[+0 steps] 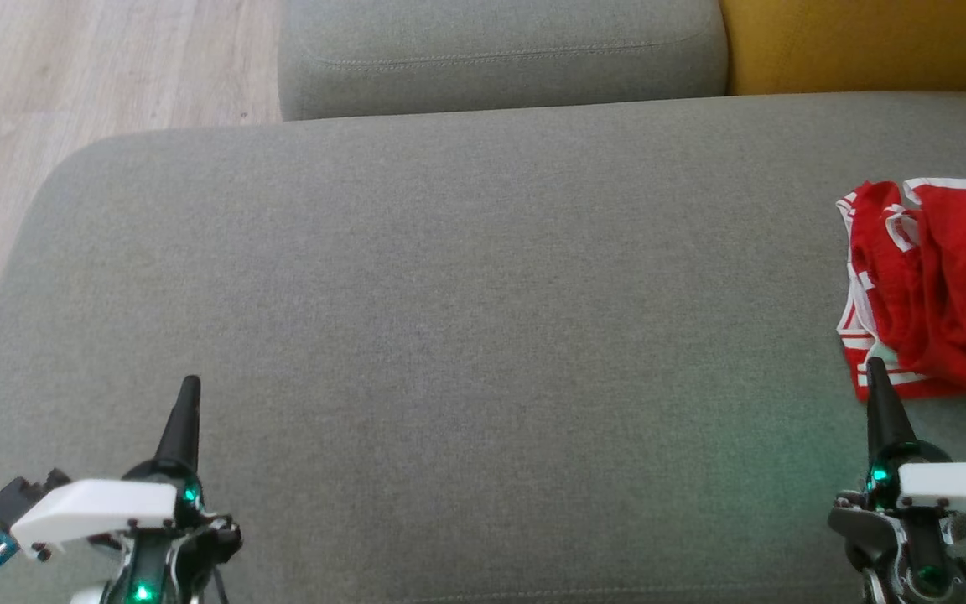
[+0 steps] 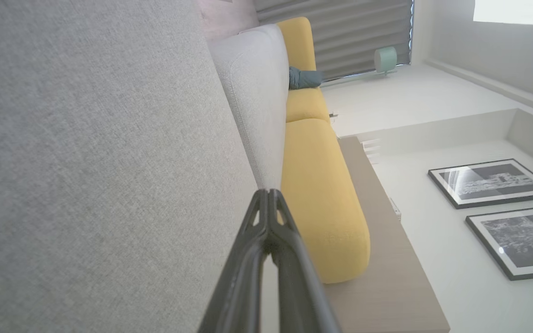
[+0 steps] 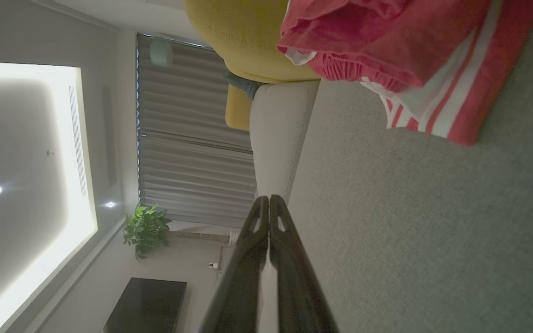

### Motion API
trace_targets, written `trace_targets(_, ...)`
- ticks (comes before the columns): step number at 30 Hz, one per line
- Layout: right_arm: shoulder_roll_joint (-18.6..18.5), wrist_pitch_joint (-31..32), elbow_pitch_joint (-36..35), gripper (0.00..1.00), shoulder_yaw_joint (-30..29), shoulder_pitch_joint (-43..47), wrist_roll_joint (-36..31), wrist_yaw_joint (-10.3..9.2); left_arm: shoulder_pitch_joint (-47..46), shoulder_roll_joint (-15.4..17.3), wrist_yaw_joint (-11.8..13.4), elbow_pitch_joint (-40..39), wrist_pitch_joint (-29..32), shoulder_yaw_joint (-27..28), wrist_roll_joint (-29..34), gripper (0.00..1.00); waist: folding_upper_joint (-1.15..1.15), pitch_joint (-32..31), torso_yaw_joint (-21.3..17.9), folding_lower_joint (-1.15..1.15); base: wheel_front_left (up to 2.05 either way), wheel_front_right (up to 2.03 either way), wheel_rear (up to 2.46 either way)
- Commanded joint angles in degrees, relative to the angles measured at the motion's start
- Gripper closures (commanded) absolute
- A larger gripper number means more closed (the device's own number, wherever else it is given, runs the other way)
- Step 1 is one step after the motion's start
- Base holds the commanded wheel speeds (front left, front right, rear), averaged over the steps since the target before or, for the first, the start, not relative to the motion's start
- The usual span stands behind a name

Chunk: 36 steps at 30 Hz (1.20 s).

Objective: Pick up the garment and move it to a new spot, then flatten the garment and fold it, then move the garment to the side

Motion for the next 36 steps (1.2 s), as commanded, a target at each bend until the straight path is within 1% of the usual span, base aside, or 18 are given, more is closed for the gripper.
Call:
trace_targets(1, -1.3, 0.4, -1.5, 1.00, 0.7, -3.6, 1.6, -0.05, -3.4, 0.4, -0.4, -1.5, 0.4, 2.5, -1.5, 1.00, 0.00, 0.0, 0.0, 0.00, 0.00, 0.00, 0.00)
trace_targets(18, -1.2, 0.9, 0.6, 1.00, 0.0, -5.1, 12.8, -0.05, -4.3, -0.2, -1.9, -1.1, 3.2, 5.4, -12.5, 1.00, 0.00, -0.6, -0.3, 0.00, 0.00, 0.00, 0.00)
trace_targets(36, -1.0, 1.2, 0.6, 1.00, -0.4, -5.1, 12.4, -0.05, -4.3, -0.4, -1.9, -1.1, 3.5, 5.7, -12.2, 1.00, 0.00, -0.6, -0.3, 0.00, 0.00, 0.00, 0.00)
